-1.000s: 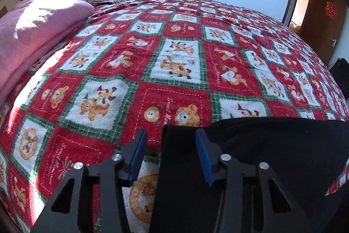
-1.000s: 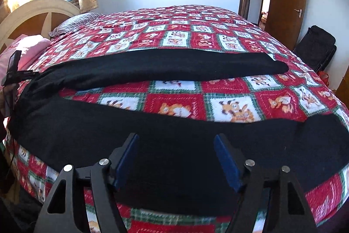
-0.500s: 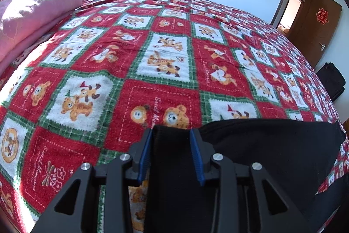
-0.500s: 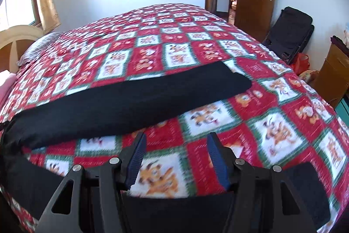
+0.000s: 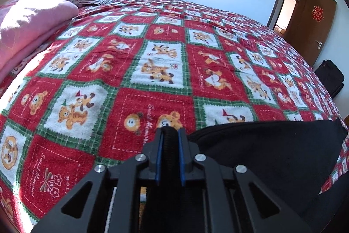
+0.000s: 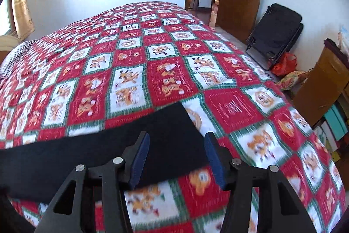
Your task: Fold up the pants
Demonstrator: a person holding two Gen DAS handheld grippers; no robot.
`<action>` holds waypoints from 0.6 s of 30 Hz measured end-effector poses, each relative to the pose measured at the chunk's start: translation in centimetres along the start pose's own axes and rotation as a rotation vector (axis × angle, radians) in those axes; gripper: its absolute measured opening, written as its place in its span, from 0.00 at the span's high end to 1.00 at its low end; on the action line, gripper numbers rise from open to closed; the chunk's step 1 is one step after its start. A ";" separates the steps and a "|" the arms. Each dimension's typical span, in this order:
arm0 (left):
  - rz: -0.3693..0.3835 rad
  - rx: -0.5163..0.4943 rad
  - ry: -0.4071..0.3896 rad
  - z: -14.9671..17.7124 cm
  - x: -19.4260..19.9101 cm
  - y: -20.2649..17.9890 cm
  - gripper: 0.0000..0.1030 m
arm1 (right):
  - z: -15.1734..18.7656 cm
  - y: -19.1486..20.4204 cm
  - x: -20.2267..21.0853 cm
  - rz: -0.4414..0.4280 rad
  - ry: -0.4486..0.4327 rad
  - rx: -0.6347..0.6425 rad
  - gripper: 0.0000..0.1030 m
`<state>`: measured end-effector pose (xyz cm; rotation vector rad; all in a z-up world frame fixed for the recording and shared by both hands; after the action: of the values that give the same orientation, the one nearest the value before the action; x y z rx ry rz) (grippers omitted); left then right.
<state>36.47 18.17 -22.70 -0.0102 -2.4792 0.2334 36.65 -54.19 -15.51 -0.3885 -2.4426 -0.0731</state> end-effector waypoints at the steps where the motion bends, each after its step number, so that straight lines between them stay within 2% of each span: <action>1: 0.001 0.002 0.000 0.1 0.0 0.0 0.87 | -0.4 -0.3 -0.8 0.006 0.004 0.006 0.47; 3: -0.004 -0.003 0.001 0.2 0.0 -0.1 0.87 | -1.0 -0.7 -2.6 0.018 0.015 0.021 0.47; 6: -0.019 -0.012 0.007 0.2 -0.2 -0.1 0.85 | -1.2 -0.7 -5.8 -0.013 0.079 0.020 0.47; 8: -0.028 -0.018 0.009 0.2 -0.3 0.0 0.82 | -1.2 -0.9 -7.2 0.003 0.105 0.028 0.46; 10: -0.050 -0.021 0.007 0.3 -0.2 0.1 0.76 | -0.8 -0.8 -8.7 -0.015 0.135 0.019 0.43; 14: -0.053 -0.029 0.012 0.3 -0.3 0.1 0.77 | 0.4 -0.9 -10.5 -0.035 0.180 0.013 0.43; 15: -0.050 -0.036 0.017 0.3 -0.4 0.0 0.77 | 0.6 -0.9 -10.6 -0.041 0.183 0.010 0.46; 16: -0.045 -0.041 0.020 0.4 -0.5 -0.1 0.79 | 0.7 -0.8 -10.5 -0.053 0.176 0.010 0.61; 18: -0.032 -0.055 0.026 0.3 -0.6 -0.4 0.84 | 0.6 -0.1 -10.1 -0.091 0.163 0.012 0.81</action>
<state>36.75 17.73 -23.23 0.0030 -2.4572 0.1506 43.73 -56.82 -22.23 -0.2552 -2.2975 -0.1249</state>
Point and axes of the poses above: each gripper's, at about its wrist camera, not at the fingertips, and x roughly against the way its jaws point, y to its left, z to its underside, the point moved 10 cm from there along -x, roughly the way its jaws point, and after that the axes turned 11 degrees about -y, right-handed, at the moved point
